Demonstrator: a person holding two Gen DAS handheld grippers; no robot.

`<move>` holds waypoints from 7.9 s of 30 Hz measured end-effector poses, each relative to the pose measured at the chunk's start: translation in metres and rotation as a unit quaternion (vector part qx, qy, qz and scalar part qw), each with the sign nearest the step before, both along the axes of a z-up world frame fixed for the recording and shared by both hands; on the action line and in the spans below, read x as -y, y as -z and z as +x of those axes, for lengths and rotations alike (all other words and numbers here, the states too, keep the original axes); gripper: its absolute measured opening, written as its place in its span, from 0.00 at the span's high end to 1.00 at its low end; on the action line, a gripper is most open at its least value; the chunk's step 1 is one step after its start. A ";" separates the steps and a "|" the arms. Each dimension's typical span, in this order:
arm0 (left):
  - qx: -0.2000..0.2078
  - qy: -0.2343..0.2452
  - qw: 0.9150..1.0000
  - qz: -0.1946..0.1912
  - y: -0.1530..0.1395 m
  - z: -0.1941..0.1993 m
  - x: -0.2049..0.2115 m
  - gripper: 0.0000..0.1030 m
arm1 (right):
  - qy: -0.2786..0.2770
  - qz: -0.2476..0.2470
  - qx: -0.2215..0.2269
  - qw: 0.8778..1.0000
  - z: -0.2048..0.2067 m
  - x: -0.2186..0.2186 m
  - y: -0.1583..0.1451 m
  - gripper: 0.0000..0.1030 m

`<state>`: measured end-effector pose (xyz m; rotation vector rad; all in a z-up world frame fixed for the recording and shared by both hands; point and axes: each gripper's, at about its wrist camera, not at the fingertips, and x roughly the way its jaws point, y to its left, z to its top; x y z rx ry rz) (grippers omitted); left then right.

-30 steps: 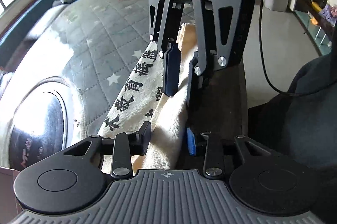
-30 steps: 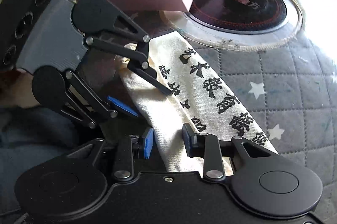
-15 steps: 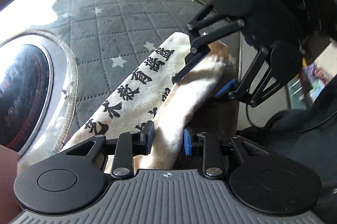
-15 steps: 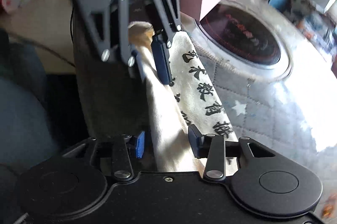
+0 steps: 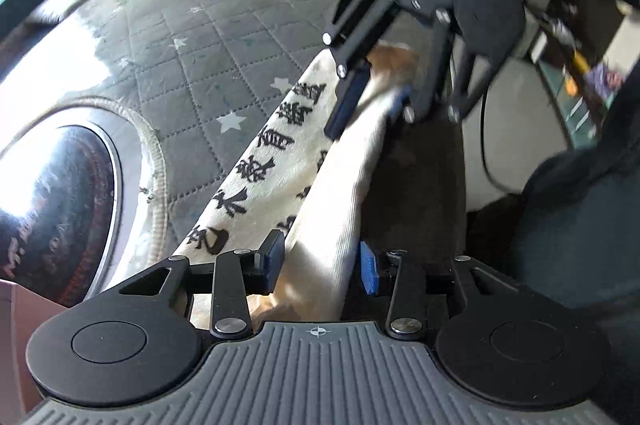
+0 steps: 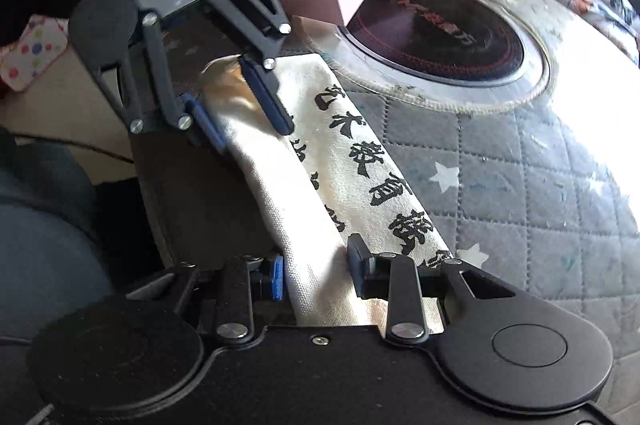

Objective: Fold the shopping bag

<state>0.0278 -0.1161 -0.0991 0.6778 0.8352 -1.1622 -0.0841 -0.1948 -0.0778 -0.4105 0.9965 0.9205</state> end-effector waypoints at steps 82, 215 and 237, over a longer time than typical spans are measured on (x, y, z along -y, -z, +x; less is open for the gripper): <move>0.241 0.127 0.962 -0.007 -0.019 -0.096 -0.084 0.51 | 0.156 0.144 -0.352 0.911 0.048 0.054 0.037 0.70; -0.239 -0.262 0.935 0.017 -0.005 0.059 -0.064 0.69 | 0.159 -0.016 -0.120 0.980 0.018 -0.017 -0.015 0.74; -0.163 -0.304 0.939 -0.010 -0.030 0.031 -0.070 0.67 | 0.111 -0.054 -0.112 0.986 0.019 -0.031 -0.015 0.70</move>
